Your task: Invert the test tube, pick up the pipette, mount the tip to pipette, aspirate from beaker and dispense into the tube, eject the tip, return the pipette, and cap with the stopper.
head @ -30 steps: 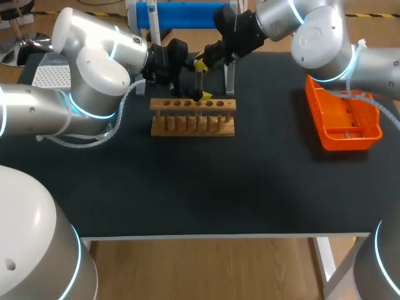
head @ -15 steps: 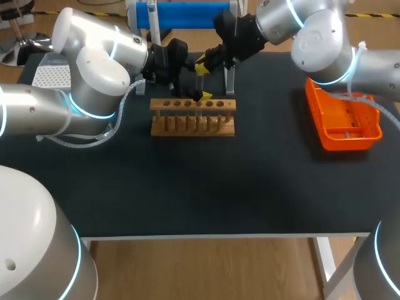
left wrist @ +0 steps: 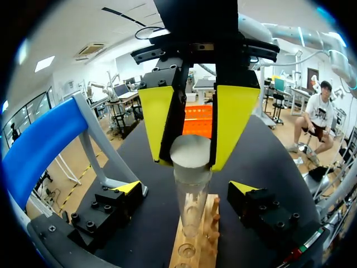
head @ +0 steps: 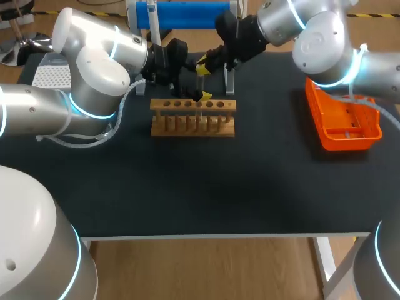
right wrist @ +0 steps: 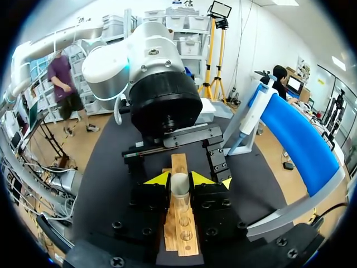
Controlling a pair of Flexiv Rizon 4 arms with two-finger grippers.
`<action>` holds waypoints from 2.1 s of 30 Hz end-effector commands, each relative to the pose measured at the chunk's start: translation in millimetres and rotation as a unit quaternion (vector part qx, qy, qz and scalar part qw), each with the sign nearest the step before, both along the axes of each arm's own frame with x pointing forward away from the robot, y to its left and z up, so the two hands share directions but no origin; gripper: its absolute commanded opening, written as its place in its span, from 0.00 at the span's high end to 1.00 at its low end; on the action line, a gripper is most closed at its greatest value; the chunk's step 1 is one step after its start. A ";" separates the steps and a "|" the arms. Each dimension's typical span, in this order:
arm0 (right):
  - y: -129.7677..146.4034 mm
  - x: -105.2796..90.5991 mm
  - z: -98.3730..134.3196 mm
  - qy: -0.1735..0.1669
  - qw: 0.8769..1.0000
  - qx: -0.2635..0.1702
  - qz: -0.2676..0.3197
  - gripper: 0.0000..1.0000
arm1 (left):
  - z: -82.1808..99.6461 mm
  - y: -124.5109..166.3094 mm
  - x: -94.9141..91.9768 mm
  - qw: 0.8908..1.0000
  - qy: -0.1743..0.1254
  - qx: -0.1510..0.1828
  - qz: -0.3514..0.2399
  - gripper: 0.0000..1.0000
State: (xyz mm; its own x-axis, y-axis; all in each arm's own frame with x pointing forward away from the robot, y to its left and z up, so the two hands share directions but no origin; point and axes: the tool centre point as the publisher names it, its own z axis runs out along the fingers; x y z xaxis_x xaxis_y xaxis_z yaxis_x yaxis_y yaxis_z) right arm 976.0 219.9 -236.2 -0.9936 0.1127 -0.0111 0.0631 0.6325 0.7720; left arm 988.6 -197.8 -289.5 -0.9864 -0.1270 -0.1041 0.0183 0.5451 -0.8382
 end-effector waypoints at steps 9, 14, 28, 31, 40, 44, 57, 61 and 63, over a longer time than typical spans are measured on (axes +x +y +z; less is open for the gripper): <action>-8.5 -1.3 -4.5 -0.005 1.000 0.019 0.005 0.02 | 0.4 0.7 0.2 1.000 0.001 0.000 -0.001 0.00; -13.0 -0.3 -1.5 -0.010 1.000 0.028 0.001 0.00 | 0.4 0.7 0.2 1.000 0.001 0.000 -0.001 0.00; -36.5 -3.1 8.3 -0.020 0.993 0.110 0.037 0.05 | 0.4 0.7 0.2 1.000 0.001 0.000 -0.001 0.00; -38.5 -3.5 10.3 -0.023 0.989 0.137 0.041 0.17 | 0.4 0.7 0.2 1.000 0.001 0.000 -0.001 0.00; -34.2 -6.9 21.8 -0.029 0.972 0.225 0.065 1.00 | 0.4 0.7 0.2 1.000 0.001 0.000 -0.001 0.00; -27.1 -7.9 23.9 -0.040 0.963 0.258 0.072 1.00 | 0.4 0.7 0.2 1.000 0.001 0.000 -0.001 0.00; -4.3 -3.5 30.5 -0.024 0.945 0.316 0.083 1.00 | 0.4 0.7 0.2 1.000 0.001 0.000 -0.001 0.00; -0.6 -0.6 30.7 -0.013 0.941 0.328 0.080 1.00 | 0.4 0.7 0.2 1.000 0.001 0.000 -0.001 0.00; 0.7 -0.2 30.7 -0.010 0.941 0.329 0.080 1.00 | 0.4 0.7 0.2 1.000 0.001 0.000 -0.001 0.00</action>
State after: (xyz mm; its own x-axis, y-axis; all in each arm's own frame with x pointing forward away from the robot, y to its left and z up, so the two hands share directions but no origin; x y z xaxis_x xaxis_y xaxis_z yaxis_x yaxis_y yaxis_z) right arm 970.9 217.7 -201.8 -0.9991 -0.0411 -0.0104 -0.0114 0.0245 0.9996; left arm 988.6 -197.7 -289.4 -0.9864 -0.1269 -0.1041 0.0183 0.5452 -0.8381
